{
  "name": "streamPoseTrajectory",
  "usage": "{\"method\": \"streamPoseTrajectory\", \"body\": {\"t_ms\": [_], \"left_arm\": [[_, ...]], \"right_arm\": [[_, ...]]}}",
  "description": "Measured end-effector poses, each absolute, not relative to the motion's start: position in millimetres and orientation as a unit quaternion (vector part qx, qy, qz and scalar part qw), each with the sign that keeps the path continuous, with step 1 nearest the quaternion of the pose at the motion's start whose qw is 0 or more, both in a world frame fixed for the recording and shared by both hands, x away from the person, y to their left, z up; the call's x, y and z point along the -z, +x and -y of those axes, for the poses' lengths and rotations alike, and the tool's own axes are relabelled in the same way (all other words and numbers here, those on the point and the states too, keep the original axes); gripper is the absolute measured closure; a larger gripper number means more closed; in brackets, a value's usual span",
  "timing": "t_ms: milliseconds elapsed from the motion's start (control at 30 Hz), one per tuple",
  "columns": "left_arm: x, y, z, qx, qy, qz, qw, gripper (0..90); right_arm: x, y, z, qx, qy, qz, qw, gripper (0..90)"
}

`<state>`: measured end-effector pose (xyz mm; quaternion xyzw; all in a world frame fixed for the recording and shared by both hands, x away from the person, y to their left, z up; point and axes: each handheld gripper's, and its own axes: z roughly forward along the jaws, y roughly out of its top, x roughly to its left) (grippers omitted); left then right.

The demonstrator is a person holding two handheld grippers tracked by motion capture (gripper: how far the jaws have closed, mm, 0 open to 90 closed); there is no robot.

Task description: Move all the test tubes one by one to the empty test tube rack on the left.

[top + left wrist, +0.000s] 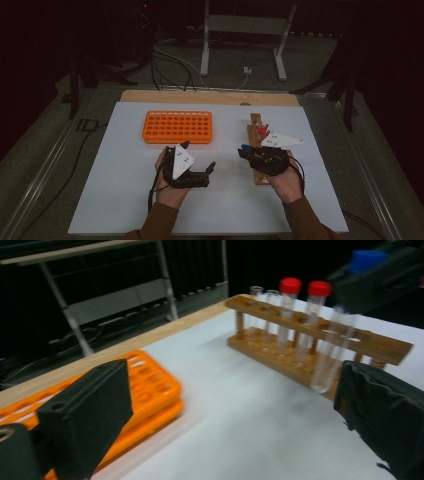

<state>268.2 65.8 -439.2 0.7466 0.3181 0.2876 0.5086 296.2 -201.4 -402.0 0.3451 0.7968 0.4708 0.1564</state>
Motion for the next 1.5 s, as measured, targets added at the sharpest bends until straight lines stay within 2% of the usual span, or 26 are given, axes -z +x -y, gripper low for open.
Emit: {"method": "streamPoseTrajectory", "body": {"t_ms": [300,433,467,500,567,633,733,767,867,1033,1067,1133,1200,1300,1433,1467,1500], "left_arm": [[450,276,-29,-0.241,0.769,-0.307,0.506,16.7],[451,277,-20,-0.241,0.772,-0.302,0.506,22.9],[452,277,-18,-0.244,0.773,-0.298,0.504,31.0],[452,276,-16,-0.247,0.772,-0.295,0.506,31.0],[452,275,-14,-0.25,0.773,-0.287,0.508,46.8],[452,275,-12,-0.243,0.773,-0.28,0.514,54.3],[453,276,-10,-0.233,0.778,-0.276,0.513,57.4],[454,277,-10,-0.228,0.779,-0.277,0.514,61.5],[454,278,-10,-0.219,0.779,-0.279,0.517,66.6],[455,279,-9,-0.209,0.781,-0.277,0.519,72.1],[455,279,-9,-0.209,0.782,-0.275,0.519,75.9],[456,279,-9,-0.212,0.783,-0.271,0.518,76.7],[456,279,-9,-0.213,0.783,-0.271,0.518,76.8],[456,281,-11,-0.215,0.784,-0.274,0.515,77.0],[455,286,-17,-0.217,0.78,-0.283,0.514,77.1],[455,286,-17,-0.217,0.78,-0.283,0.514,77.1],[455,288,-20,-0.215,0.776,-0.288,0.518,77.1]], "right_arm": [[404,300,188,-0.47,0.351,-0.798,0.137,76.0],[404,300,185,-0.47,0.35,-0.799,0.132,76.0],[405,300,183,-0.47,0.349,-0.8,0.13,75.9],[405,300,183,-0.47,0.349,-0.8,0.13,75.9],[406,299,181,-0.47,0.347,-0.802,0.128,75.9],[406,299,180,-0.469,0.347,-0.802,0.126,75.9],[406,299,179,-0.47,0.348,-0.802,0.123,76.0],[407,299,178,-0.471,0.347,-0.802,0.121,76.0],[407,299,176,-0.471,0.345,-0.803,0.118,76.0],[408,299,174,-0.469,0.344,-0.805,0.115,76.0],[409,299,174,-0.469,0.344,-0.805,0.115,76.0],[409,299,175,-0.469,0.344,-0.806,0.114,75.6],[409,299,175,-0.472,0.343,-0.804,0.114,72.7],[406,297,182,-0.493,0.343,-0.79,0.122,50.2],[405,293,190,-0.496,0.342,-0.784,0.15,31.5],[405,293,190,-0.496,0.342,-0.784,0.15,31.5],[406,291,194,-0.491,0.342,-0.783,0.168,23.4]]}}
